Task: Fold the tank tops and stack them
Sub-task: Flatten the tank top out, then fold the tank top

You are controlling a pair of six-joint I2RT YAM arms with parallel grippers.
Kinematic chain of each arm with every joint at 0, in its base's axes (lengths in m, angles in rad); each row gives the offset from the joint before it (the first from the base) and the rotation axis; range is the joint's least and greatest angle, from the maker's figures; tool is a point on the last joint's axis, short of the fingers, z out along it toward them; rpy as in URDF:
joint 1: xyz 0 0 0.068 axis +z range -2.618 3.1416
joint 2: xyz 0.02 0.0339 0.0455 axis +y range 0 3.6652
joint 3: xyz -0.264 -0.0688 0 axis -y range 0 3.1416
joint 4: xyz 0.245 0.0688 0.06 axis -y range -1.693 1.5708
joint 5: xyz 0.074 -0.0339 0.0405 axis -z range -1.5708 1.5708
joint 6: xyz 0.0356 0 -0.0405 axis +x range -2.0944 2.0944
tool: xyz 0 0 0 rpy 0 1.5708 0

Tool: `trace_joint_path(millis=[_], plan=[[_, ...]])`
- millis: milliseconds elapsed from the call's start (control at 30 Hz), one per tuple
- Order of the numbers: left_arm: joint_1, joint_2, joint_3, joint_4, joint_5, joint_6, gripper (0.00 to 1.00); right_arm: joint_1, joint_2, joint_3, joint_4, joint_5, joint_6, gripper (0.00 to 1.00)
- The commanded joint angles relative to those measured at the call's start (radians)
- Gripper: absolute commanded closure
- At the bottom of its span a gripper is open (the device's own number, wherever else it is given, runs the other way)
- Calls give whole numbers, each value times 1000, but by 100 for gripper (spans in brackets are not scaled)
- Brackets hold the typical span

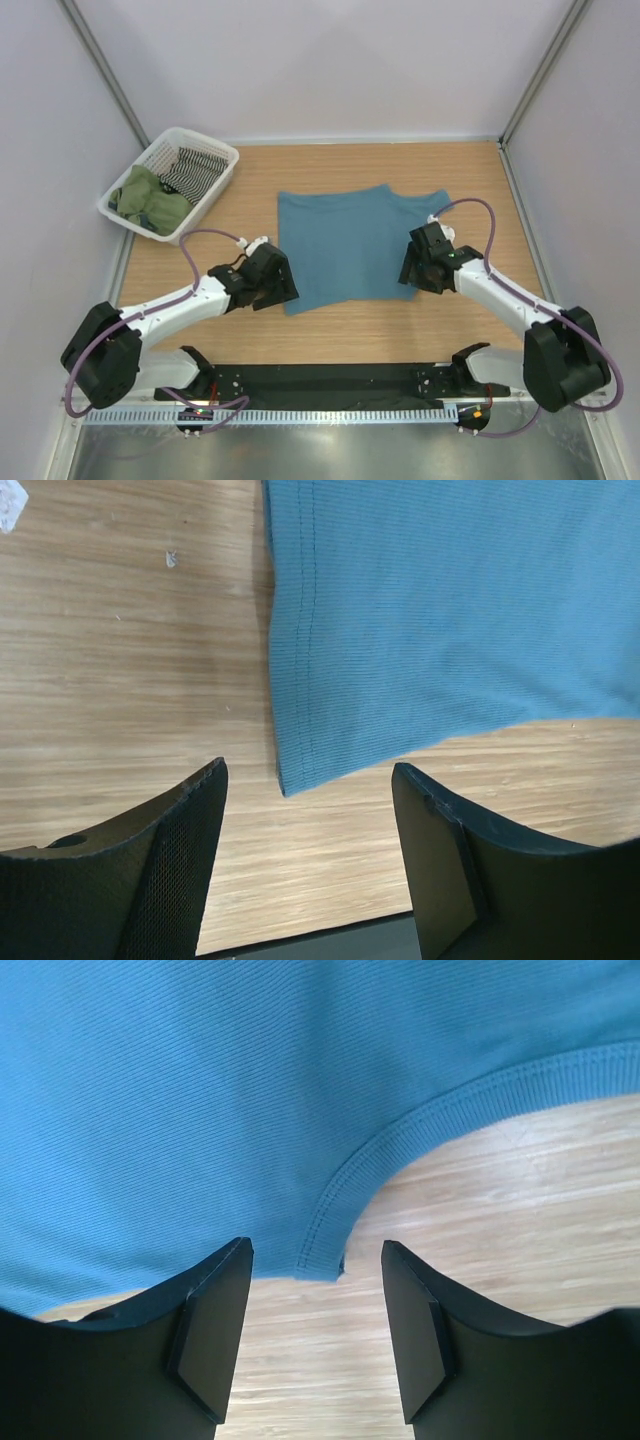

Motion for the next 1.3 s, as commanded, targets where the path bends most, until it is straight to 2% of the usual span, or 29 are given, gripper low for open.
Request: trace_joint_path(millis=[0,33,167,233,300,433,533,633,700,833,1000,1133,1267], plan=[[-28,-36,-10,-3,-42,-52,32,6,-77,-35,5,-12,76,40],[-35,-36,-13,5,-42,-62,33,12,-89,-43,4,-20,87,40],[-83,-19,-44,55,-32,-98,36,20,-95,-70,19,-41,98,53],[-94,-9,-59,89,-11,-109,37,21,-94,-74,21,-43,99,53],[-112,-4,-65,111,-8,-116,40,20,-94,-84,31,-43,99,59],[-121,4,-64,114,-17,-112,44,21,-83,-104,53,-53,98,60],[-123,5,-68,114,-23,-109,48,21,-62,-120,85,-56,99,65],[-123,4,-74,114,-22,-106,55,21,-42,-123,102,-59,96,77],[-123,-4,-84,112,-20,-106,58,21,-45,-126,105,-61,95,77],[-124,-13,-97,98,-29,-106,60,21,-64,-130,103,-46,93,88],[-126,2,-90,72,-71,-106,56,21,-68,-135,113,-56,96,94],[-125,40,-71,71,-94,-95,57,21,-68,-143,120,-64,93,95],[-125,91,-61,89,-100,-81,66,21,-74,-146,120,-66,90,98]])
